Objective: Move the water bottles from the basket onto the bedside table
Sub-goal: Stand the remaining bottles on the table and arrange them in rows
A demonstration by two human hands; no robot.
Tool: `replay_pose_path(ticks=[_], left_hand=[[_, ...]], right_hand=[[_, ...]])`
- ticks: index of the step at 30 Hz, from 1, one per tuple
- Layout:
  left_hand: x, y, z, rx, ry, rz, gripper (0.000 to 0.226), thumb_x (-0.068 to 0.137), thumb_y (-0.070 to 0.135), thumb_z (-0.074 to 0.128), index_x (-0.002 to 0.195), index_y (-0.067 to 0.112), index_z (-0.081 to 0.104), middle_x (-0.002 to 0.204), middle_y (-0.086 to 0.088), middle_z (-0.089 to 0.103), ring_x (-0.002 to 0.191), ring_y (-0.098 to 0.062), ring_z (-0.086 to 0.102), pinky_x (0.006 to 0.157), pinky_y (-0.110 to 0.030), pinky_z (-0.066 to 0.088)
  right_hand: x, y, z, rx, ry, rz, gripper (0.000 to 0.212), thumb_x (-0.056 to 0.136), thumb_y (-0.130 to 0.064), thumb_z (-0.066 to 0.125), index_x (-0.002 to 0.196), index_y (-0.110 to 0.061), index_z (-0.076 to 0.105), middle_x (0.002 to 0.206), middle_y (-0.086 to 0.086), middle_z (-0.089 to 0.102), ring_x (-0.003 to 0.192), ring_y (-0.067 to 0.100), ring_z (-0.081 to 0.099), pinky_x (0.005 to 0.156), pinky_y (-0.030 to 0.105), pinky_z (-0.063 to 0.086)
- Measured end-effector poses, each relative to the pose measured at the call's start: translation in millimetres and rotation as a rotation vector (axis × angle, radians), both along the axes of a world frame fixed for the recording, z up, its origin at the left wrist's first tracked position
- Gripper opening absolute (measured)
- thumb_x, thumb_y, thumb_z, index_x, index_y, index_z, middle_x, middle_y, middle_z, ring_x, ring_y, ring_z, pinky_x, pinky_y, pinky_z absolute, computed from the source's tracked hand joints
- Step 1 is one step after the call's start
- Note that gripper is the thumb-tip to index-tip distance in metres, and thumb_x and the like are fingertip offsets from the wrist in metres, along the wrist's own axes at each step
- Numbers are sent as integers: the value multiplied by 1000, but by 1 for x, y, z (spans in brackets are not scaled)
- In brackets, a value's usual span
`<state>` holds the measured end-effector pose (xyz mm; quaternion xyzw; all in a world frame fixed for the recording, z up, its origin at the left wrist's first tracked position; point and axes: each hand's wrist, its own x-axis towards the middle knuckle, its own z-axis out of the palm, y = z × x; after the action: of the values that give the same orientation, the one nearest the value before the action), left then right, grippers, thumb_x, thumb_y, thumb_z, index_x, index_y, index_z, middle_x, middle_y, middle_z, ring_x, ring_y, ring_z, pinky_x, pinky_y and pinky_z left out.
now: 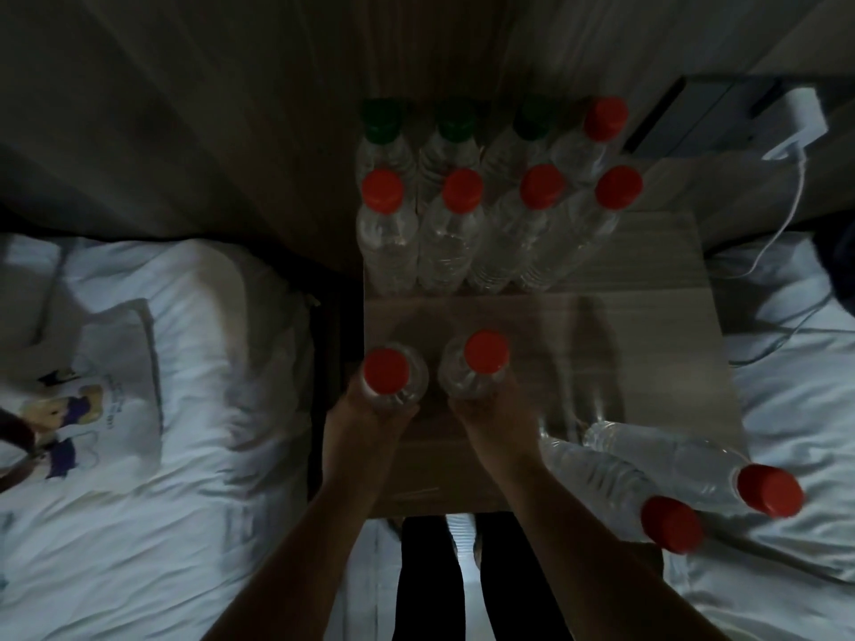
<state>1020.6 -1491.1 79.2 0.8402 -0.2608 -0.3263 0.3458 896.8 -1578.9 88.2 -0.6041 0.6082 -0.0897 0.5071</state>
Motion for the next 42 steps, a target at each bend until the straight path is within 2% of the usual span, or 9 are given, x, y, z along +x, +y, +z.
replay_pose_path(ticks=[6, 11, 17, 22, 27, 32, 36, 39, 42], left_hand=[[10, -18, -1, -16, 21, -12, 19, 77, 34, 70, 81, 20, 58, 69, 10, 62, 63, -2, 60, 59, -21, 44], [29, -46, -4, 67, -21, -10, 33, 83, 47, 58, 97, 17, 61, 78, 12, 58, 68, -4, 53, 60, -17, 39], [47, -65, -17, 210, -50, -10, 32, 85, 43, 58, 103, 17, 62, 87, 4, 63, 88, -18, 63, 68, -21, 46], [43, -65, -9, 108, -25, 48, 22, 83, 34, 64, 89, 13, 62, 70, 7, 60, 66, -13, 61, 52, -19, 37], [42, -76, -4, 283, -121, 16, 32, 88, 30, 61, 103, 1, 62, 93, -11, 63, 86, -27, 60, 71, -31, 43], [42, -74, -3, 301, -120, -30, 37, 87, 29, 62, 113, 2, 56, 105, -15, 63, 91, -27, 58, 76, -31, 43], [36, -68, 1, 179, 49, 75, 68, 78, 41, 69, 133, 11, 43, 116, -7, 61, 101, -26, 60, 77, -27, 43], [30, -51, 8, 155, 164, 102, 74, 74, 46, 69, 135, 16, 40, 104, 9, 58, 85, -9, 57, 65, -20, 42], [13, -22, 25, 202, 163, -11, 71, 69, 50, 59, 128, 13, 46, 108, 2, 58, 87, -13, 56, 72, -25, 43]], right_hand=[[6, -9, 2, -28, 33, 84, 30, 89, -27, 62, 117, -20, 55, 81, -24, 49, 66, -15, 43, 56, -2, 34], [33, -26, -3, -46, 45, 82, 41, 93, -24, 57, 131, -19, 46, 111, -5, 55, 107, 8, 54, 67, 9, 29], [51, -46, -3, -55, 9, 33, 35, 92, -24, 57, 126, -17, 51, 120, 3, 62, 106, 18, 58, 52, -7, 28], [53, -49, -13, -59, -5, 38, 38, 91, -24, 57, 127, -21, 48, 116, -3, 63, 103, 12, 58, 64, 11, 35], [57, -47, -16, -20, -54, -6, 49, 91, -22, 58, 136, -24, 40, 115, -11, 59, 103, 4, 54, 60, -3, 35], [58, -41, -14, -58, -110, -15, 62, 87, -32, 63, 141, -27, 32, 136, -7, 51, 121, 13, 52, 89, 21, 42], [52, -39, -11, -40, -50, -7, 60, 81, -24, 68, 134, -18, 39, 129, 1, 56, 115, 18, 55, 82, 17, 39], [44, -35, 1, 13, 50, 48, 48, 78, -12, 62, 125, -12, 49, 124, 10, 58, 105, 22, 56, 64, 6, 35], [29, -28, 29, 16, 114, 158, 41, 82, -13, 54, 123, -11, 53, 123, 10, 58, 113, 28, 55, 82, 22, 40]])
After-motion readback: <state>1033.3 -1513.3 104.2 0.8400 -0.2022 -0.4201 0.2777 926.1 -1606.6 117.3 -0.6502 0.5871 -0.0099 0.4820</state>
